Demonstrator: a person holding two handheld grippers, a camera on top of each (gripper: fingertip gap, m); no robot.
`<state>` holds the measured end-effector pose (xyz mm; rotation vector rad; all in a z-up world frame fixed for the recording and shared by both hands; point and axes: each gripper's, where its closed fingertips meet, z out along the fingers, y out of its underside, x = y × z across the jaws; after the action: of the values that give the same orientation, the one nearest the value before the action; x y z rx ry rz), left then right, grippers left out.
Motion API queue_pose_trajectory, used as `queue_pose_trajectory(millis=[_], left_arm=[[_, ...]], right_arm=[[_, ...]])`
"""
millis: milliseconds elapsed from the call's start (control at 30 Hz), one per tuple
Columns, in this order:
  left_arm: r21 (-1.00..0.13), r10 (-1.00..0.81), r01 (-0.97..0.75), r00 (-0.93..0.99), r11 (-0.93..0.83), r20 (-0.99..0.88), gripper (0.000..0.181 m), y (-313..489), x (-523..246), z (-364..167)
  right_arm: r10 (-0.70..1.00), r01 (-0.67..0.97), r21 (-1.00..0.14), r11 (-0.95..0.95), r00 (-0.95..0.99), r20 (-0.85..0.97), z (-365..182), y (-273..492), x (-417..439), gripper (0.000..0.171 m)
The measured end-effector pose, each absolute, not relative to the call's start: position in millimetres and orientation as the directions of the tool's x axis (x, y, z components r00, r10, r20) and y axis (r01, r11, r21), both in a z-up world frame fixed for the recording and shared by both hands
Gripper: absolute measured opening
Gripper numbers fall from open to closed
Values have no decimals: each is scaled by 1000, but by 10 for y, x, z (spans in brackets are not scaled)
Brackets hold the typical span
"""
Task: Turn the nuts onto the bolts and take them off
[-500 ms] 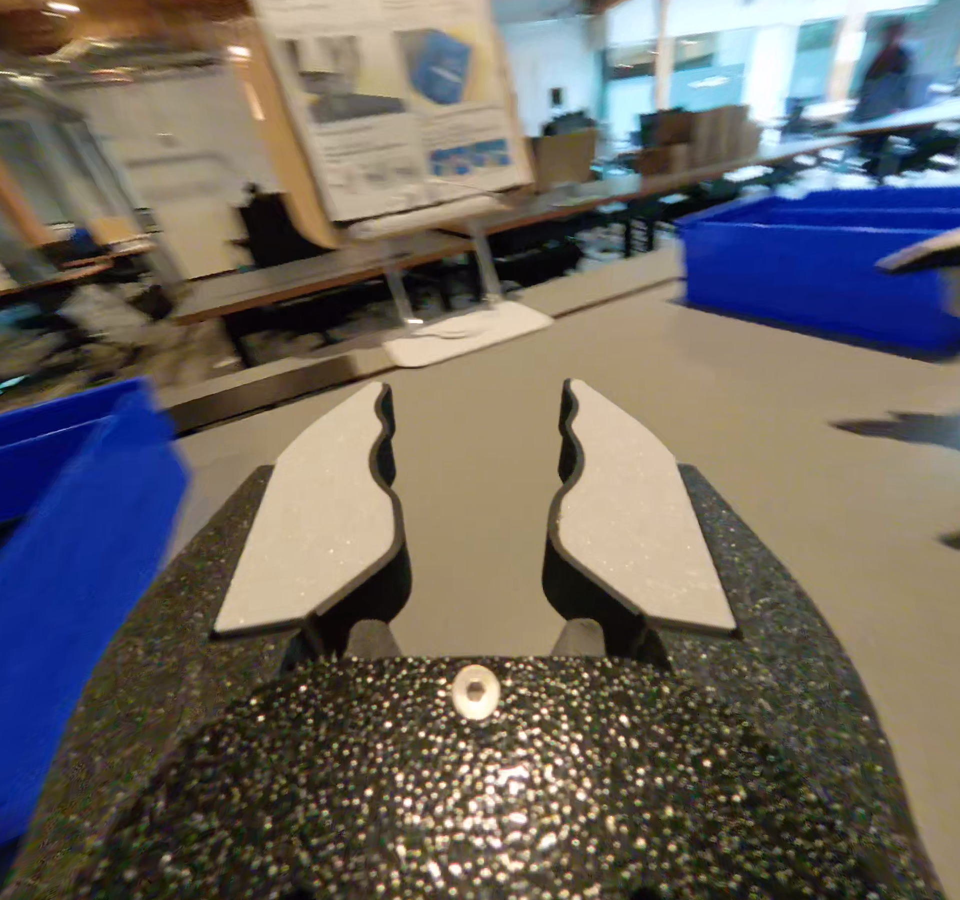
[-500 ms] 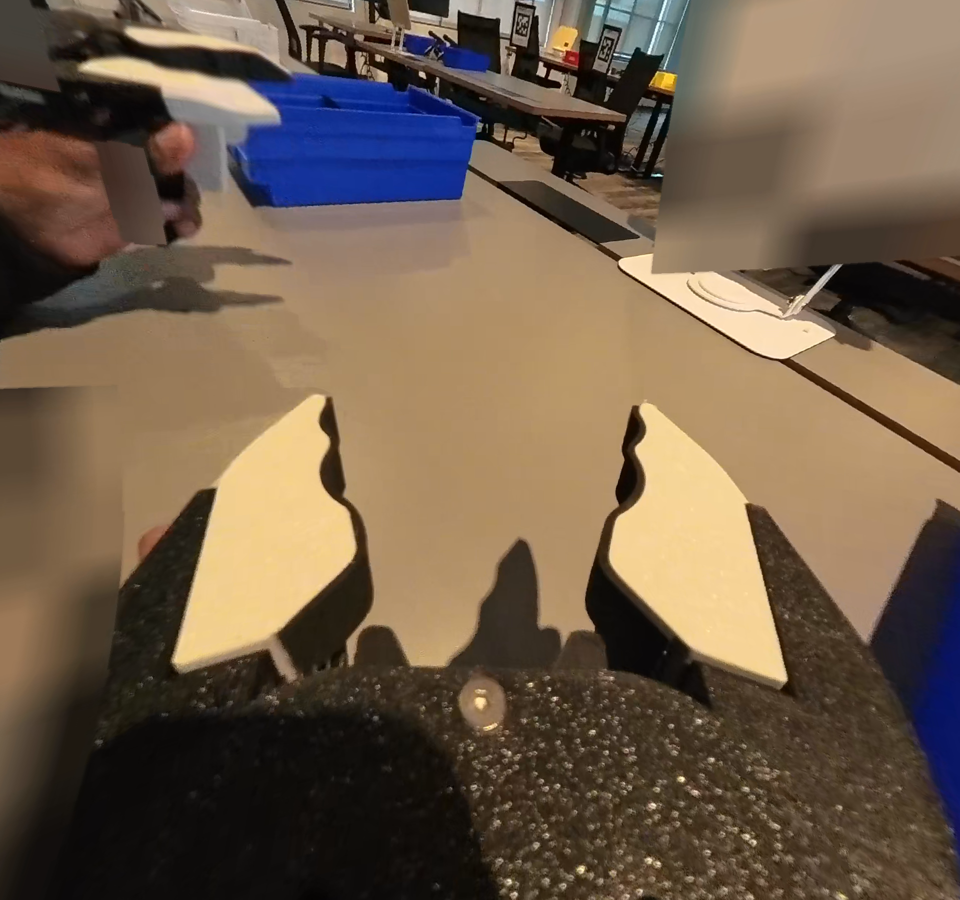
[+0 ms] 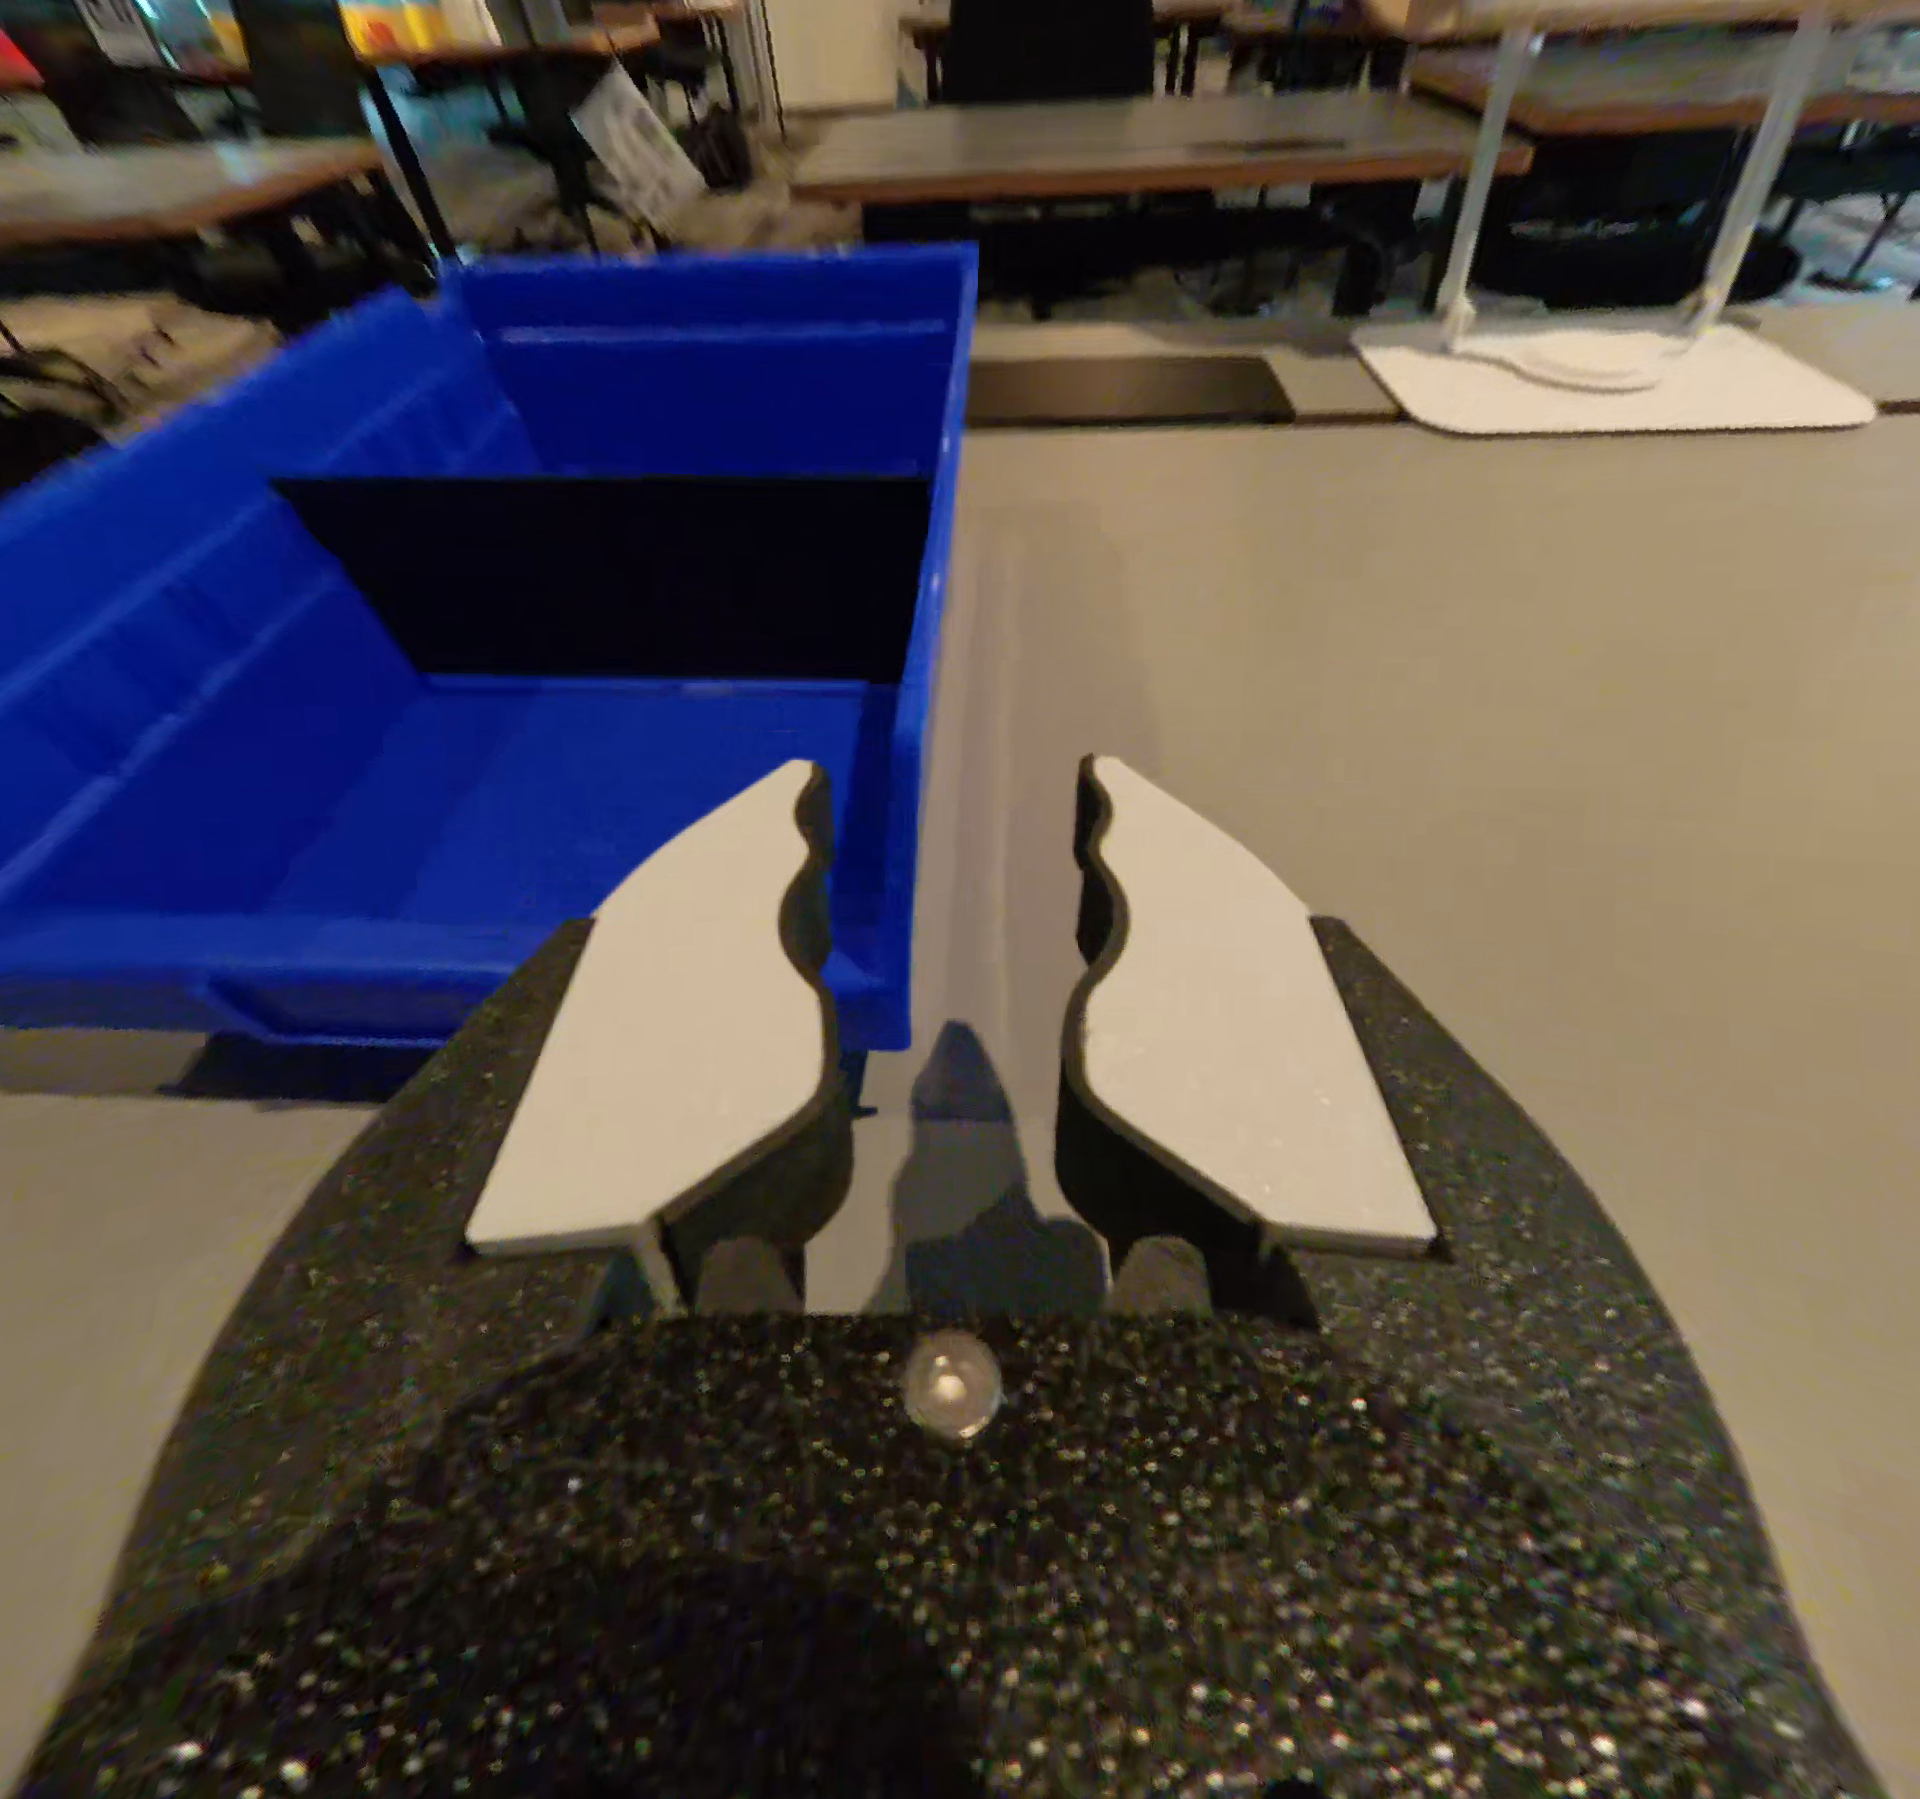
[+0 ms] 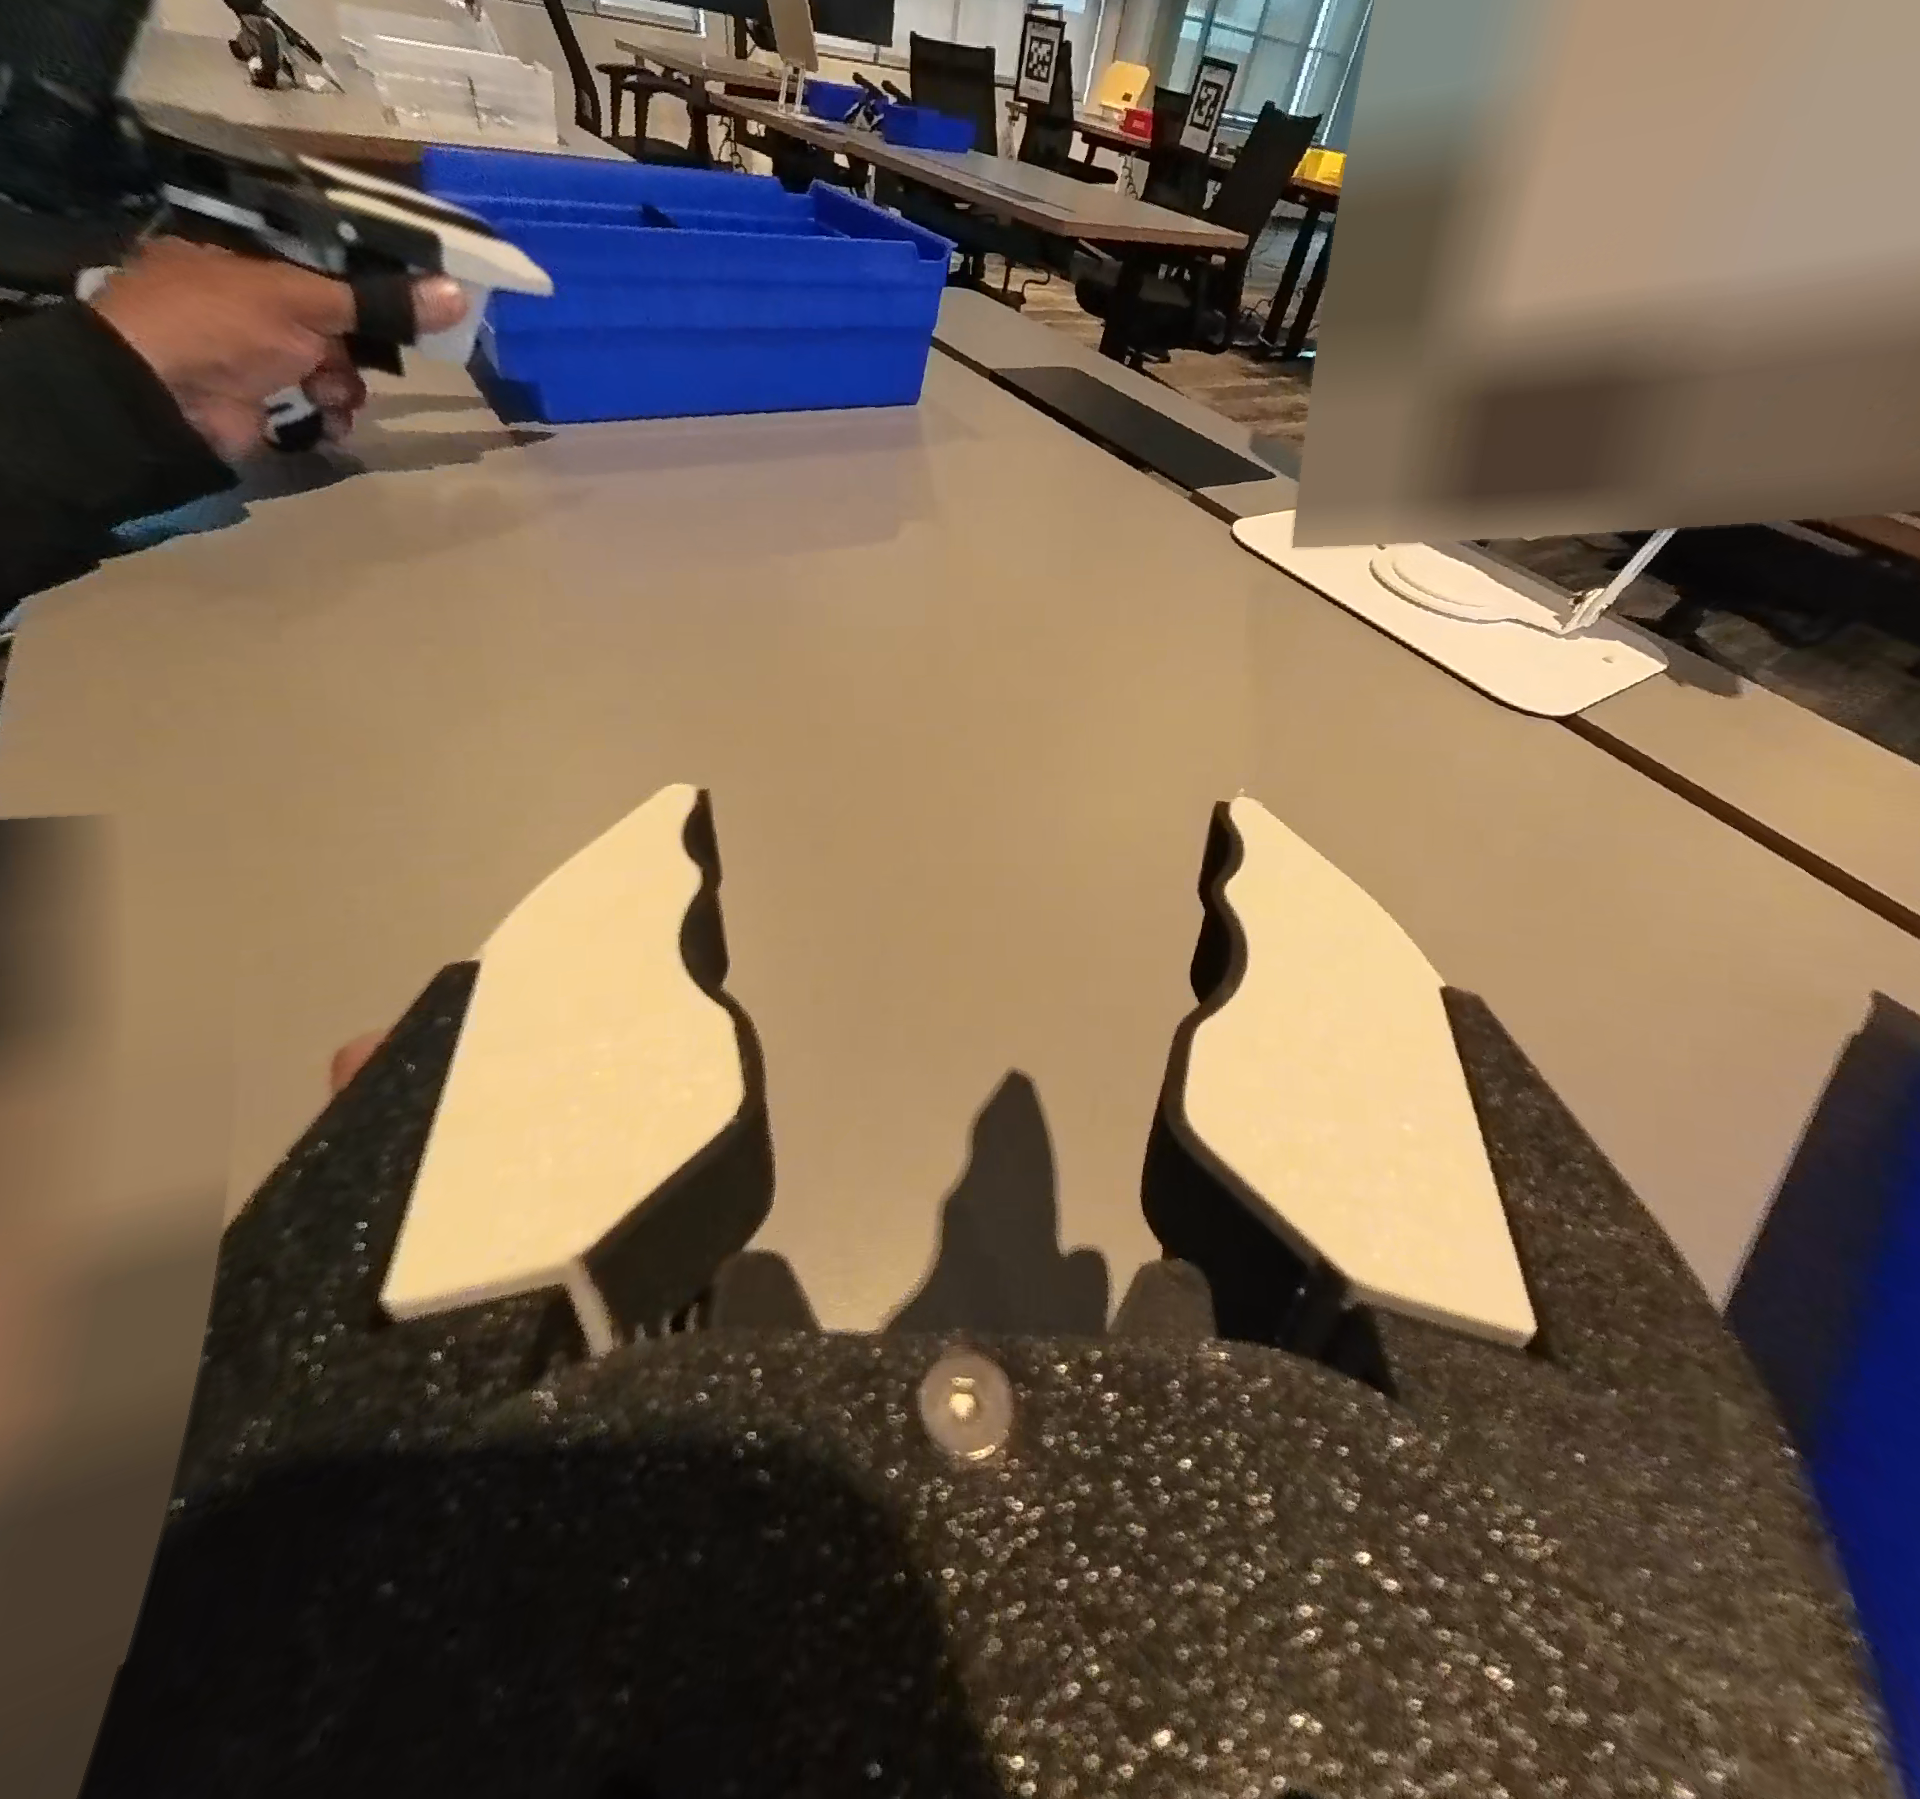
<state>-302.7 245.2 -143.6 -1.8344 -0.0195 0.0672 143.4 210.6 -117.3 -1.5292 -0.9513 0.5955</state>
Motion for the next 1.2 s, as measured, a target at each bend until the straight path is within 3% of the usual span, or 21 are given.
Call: queue_pose_trajectory(millis=[233,400,700,867,1200], left_arm=[[-941,8,-41,999,-335,-46,4,2526,-3075,-1551],[-939,-71,-86,995,-332,-66,5,2494,-3038,-1554],[-937,-368,-242,919,-252,-138,3,2113,-2547,-1550],[-915,-594,-384,767,-120,-244,2,1767,-2159,-1547],[-925,-874,-372,419,82,-246,2,1155,-1792,-1540]], right_arm=[[834,233,-972,19,532,144,-1162,2088,1434,85],[831,225,-974,28,537,148,-1138,2088,1458,82],[825,196,-981,13,552,121,-1104,2131,1564,80],[815,183,-983,20,566,122,-1065,2149,1653,77],[797,152,-988,28,593,114,-996,2167,1863,73]])
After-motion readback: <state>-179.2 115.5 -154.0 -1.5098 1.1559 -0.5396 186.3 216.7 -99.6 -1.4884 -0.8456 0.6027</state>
